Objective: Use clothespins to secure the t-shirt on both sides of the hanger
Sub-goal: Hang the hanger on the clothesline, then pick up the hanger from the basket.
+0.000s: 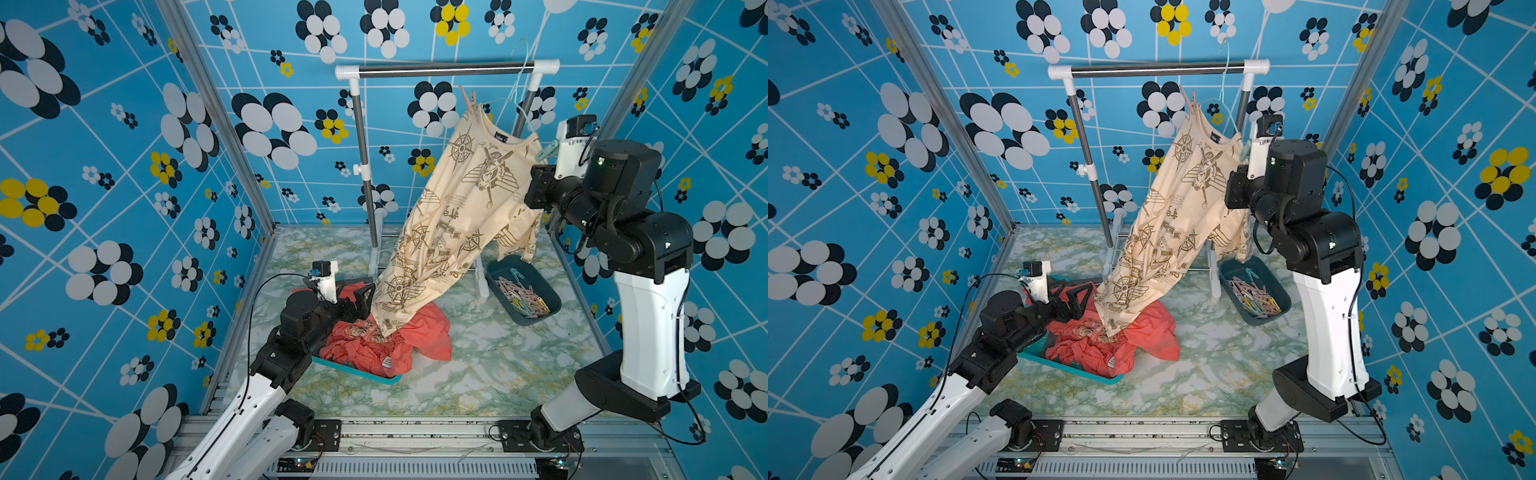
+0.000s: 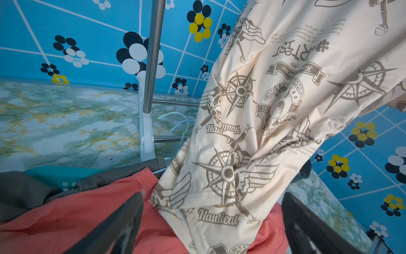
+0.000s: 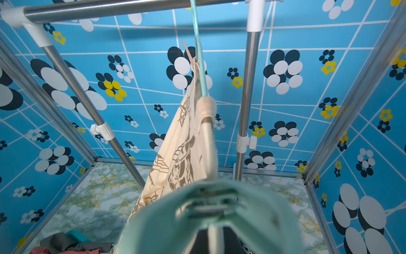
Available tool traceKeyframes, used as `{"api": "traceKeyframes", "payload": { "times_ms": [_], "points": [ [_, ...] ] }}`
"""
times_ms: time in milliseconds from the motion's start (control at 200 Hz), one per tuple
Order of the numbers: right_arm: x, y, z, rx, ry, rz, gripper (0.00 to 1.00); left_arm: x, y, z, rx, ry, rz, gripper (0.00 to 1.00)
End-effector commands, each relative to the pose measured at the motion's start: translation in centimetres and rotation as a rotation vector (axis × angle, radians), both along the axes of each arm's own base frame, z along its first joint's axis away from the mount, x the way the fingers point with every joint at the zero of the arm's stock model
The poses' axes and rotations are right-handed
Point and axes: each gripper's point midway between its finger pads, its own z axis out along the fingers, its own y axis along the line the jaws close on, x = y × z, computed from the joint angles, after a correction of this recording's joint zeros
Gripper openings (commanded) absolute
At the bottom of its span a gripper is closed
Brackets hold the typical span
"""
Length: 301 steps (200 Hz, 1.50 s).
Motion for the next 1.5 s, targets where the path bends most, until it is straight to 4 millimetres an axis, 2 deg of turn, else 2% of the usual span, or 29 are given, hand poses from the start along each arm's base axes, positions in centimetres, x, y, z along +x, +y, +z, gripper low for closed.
{"api": "traceKeyframes", "payload": {
  "times_ms": [0, 155, 310, 460, 560, 690, 725, 745, 790, 830, 940, 1049, 1279, 1464, 1474, 1499],
  "points": [
    [1.8, -0.2, 1.5, 0.115, -0.060, 0.019, 0.00, 0.1, 0.1, -0.2, -0.016, -0.003, -0.001, 0.99],
    [4.0, 0.2, -0.1, 0.177, -0.004, 0.084, 0.00, 0.0, 0.1, 0.1, -0.020, -0.007, 0.001, 0.99],
    [5.3, 2.5, -1.7, 0.200, 0.059, 0.189, 0.00, 0.0, 0.1, 0.2, -0.021, -0.007, 0.001, 0.99],
    [5.7, 4.8, -3.2, 0.201, 0.110, 0.308, 0.00, 0.1, 0.0, -0.2, -0.030, 0.003, -0.001, 0.99],
    [5.9, 4.8, -4.8, 0.174, 0.161, 0.305, 0.00, 0.2, -0.1, -0.5, -0.036, 0.014, 0.001, 0.99],
    [5.9, 3.8, -6.6, 0.128, 0.212, 0.254, 0.00, 0.5, -0.1, -0.8, -0.036, 0.026, 0.003, 0.99],
    [5.9, 3.6, -6.9, 0.121, 0.215, 0.243, 0.10, 0.5, -0.2, -0.9, -0.035, 0.028, 0.003, 0.99],
    [5.9, 3.5, -7.2, 0.117, 0.219, 0.240, 0.19, 0.5, -0.1, -0.9, -0.036, 0.028, 0.005, 0.99],
    [5.6, 3.3, -7.5, 0.110, 0.224, 0.232, 0.37, 0.6, -0.1, -1.0, -0.038, 0.029, 0.008, 0.99],
    [5.4, 2.9, -7.9, 0.103, 0.232, 0.214, 0.47, 0.6, -0.1, -1.1, -0.037, 0.027, 0.010, 0.99],
    [4.4, 1.5, -9.0, 0.085, 0.252, 0.148, 0.58, 0.8, 0.1, -1.6, -0.025, 0.031, 0.024, 0.99],
    [2.6, 0.8, -10.5, 0.086, 0.272, 0.133, 0.60, 0.9, 0.6, -2.1, -0.015, 0.037, 0.050, 0.99],
    [-2.4, 0.5, -11.9, 0.144, 0.239, 0.171, 0.62, 1.1, 1.8, -2.3, 0.015, 0.024, 0.111, 0.99],
    [-4.5, 0.6, -15.3, 0.158, 0.309, 0.191, 0.60, 0.8, 2.6, -2.2, 0.027, 0.034, 0.152, 0.99],
    [-4.5, 0.7, -16.3, 0.158, 0.331, 0.195, 0.60, 0.8, 2.9, -2.2, 0.029, 0.033, 0.162, 0.99],
    [-4.7, 1.0, -17.2, 0.163, 0.349, 0.209, 0.59, 0.8, 3.3, -2.2, 0.030, 0.036, 0.185, 0.99]
  ]
}}
